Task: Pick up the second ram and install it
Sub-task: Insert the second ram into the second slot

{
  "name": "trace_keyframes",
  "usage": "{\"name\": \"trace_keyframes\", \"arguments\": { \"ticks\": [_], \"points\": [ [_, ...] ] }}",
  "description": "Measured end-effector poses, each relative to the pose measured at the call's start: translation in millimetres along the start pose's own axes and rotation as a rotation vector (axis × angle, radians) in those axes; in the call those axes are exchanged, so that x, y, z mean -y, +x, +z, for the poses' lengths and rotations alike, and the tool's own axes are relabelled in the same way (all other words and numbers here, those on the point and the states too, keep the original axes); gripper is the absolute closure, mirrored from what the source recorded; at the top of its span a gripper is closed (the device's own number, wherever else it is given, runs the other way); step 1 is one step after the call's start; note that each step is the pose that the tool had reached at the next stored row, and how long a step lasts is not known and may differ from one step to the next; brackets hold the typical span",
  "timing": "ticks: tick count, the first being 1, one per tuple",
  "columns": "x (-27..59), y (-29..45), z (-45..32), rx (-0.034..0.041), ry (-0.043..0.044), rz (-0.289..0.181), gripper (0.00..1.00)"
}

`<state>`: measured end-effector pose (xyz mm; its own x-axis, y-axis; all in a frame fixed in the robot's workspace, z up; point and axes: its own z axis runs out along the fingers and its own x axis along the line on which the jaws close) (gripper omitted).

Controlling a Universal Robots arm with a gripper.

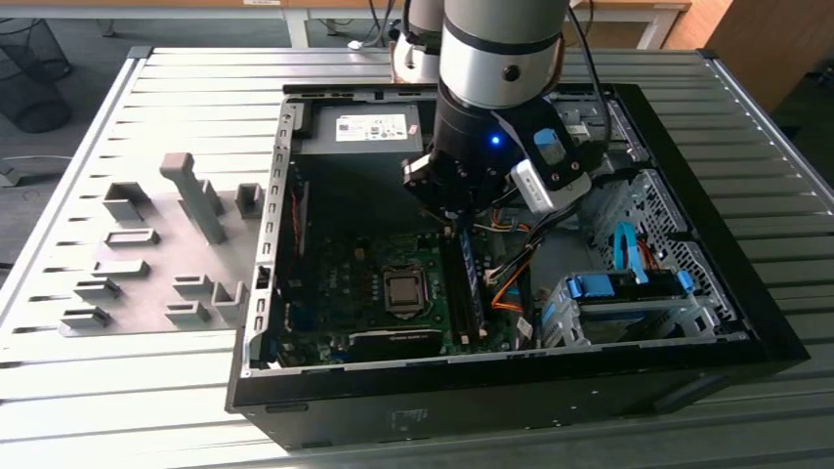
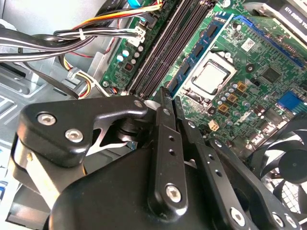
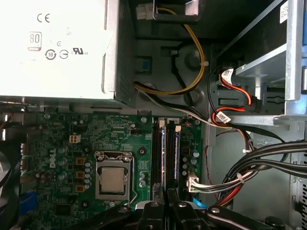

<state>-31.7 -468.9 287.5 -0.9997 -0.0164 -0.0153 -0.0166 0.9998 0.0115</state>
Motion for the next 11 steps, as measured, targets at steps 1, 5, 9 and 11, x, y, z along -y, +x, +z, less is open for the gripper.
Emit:
{"name": "trace_keyframes", "arguments": {
  "ticks": [1, 5, 9, 11],
  "points": [
    [0.3, 0.1, 0.6, 0.0000, 0.0001, 0.001, 0.86],
    [5.5, 0.1, 3.8, 0.0000, 0.0004, 0.008, 0.86],
    [9.4, 0.3, 8.8, 0.0002, 0.0002, 0.017, 0.86],
    [9.6, 0.3, 12.1, 0.0002, 0.0007, 0.023, 0.86]
  ]
}}
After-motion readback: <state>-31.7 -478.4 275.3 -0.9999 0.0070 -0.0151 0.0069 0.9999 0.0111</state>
